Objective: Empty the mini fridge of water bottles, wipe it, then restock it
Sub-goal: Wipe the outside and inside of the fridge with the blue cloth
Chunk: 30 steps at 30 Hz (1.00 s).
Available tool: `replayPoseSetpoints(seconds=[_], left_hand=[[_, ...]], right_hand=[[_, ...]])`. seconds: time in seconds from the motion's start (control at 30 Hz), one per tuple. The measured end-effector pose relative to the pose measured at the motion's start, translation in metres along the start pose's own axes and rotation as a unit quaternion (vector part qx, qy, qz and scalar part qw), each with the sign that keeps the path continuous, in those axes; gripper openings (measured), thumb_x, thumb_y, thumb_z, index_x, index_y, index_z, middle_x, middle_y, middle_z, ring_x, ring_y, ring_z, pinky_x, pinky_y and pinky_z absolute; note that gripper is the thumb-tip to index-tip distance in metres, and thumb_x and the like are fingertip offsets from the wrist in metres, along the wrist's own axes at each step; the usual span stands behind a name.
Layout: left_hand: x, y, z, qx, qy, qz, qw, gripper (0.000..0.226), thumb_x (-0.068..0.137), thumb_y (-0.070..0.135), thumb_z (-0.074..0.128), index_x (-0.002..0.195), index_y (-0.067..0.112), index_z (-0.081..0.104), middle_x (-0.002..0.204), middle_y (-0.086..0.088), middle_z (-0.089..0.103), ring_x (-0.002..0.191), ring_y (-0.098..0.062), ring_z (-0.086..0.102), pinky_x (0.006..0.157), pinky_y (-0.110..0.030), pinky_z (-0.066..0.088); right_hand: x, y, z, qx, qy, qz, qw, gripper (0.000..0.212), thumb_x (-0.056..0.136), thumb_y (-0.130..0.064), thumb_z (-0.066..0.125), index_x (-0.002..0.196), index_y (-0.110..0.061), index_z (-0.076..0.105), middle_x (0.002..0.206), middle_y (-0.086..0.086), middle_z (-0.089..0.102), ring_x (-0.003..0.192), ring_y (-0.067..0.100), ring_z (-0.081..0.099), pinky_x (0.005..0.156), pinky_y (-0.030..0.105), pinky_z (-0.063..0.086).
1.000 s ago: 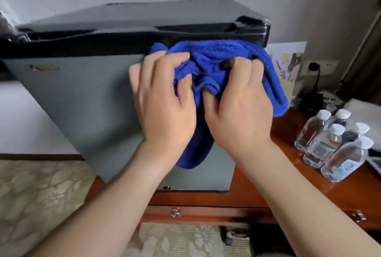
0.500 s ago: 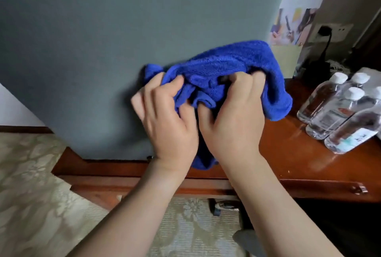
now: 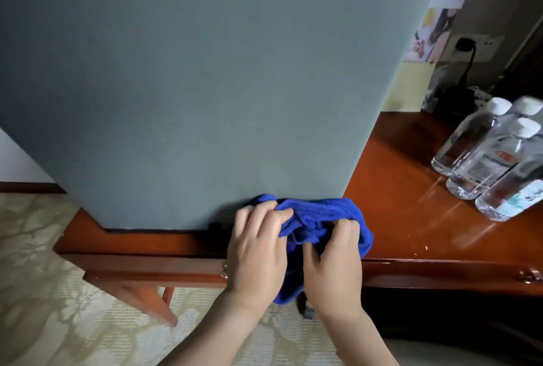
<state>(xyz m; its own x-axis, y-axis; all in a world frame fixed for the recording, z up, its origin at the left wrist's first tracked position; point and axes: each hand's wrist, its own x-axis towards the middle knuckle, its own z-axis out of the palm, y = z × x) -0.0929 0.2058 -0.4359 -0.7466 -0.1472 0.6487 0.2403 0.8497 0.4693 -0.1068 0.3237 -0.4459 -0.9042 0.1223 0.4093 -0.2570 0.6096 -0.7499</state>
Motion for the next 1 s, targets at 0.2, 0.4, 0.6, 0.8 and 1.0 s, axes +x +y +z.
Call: replayPoseSetpoints(seconds=[0.2,0.4,0.6,0.8,1.0], left_hand=[[0.118,0.065,-0.081,-0.04,0.126,0.072,0.989,0.037,0.08,0.005,0.05,0.115,0.016,0.056,0.117,-0.009,0.057,0.106,-0.029,0.047,0.101,-0.026,0.027],[0.214,0.119,-0.166,-0.025,0.142,0.123,0.982,0.033,0.078,0.001,0.056,0.107,0.003,0.07,0.111,-0.016,0.066,0.097,-0.028,0.045,0.09,-0.034,0.036],[0.211,0.074,-0.225,-0.012,0.151,0.064,0.986,0.037,0.08,0.003,0.046,0.106,0.004,0.072,0.112,-0.015,0.068,0.102,-0.028,0.048,0.094,-0.032,0.037],[0.203,-0.023,-0.297,0.028,0.224,-0.01,0.974,0.037,0.079,-0.005,0.049,0.109,0.006,0.066,0.115,-0.011,0.064,0.111,-0.026,0.048,0.098,-0.029,0.035],[0.173,-0.081,-0.291,0.027,0.225,0.003,0.974,0.039,0.079,-0.006,0.051,0.114,0.011,0.06,0.118,-0.017,0.061,0.104,-0.029,0.047,0.094,-0.033,0.037]], right_hand=[[0.082,-0.121,-0.073,0.043,0.114,-0.122,0.985,0.039,0.075,-0.032,0.053,0.103,-0.004,0.054,0.101,0.003,0.045,0.082,0.01,0.04,0.062,0.019,0.026],[0.146,-0.217,-0.141,0.052,0.162,-0.161,0.972,0.038,0.074,-0.034,0.058,0.102,-0.009,0.054,0.1,-0.002,0.047,0.086,0.003,0.039,0.07,0.009,0.031],[0.121,-0.281,-0.092,0.012,0.11,-0.154,0.982,0.039,0.074,-0.044,0.052,0.105,-0.021,0.044,0.1,0.012,0.053,0.084,0.024,0.05,0.064,0.028,0.031],[0.086,-0.37,0.0,-0.004,0.082,-0.204,0.976,0.043,0.074,-0.032,0.079,0.099,-0.002,0.062,0.093,0.02,0.059,0.068,0.039,0.061,0.052,0.031,0.037],[0.06,-0.357,0.057,0.002,0.122,-0.249,0.961,0.043,0.077,-0.039,0.064,0.095,0.0,0.061,0.087,0.02,0.06,0.064,0.037,0.063,0.048,0.027,0.04]])
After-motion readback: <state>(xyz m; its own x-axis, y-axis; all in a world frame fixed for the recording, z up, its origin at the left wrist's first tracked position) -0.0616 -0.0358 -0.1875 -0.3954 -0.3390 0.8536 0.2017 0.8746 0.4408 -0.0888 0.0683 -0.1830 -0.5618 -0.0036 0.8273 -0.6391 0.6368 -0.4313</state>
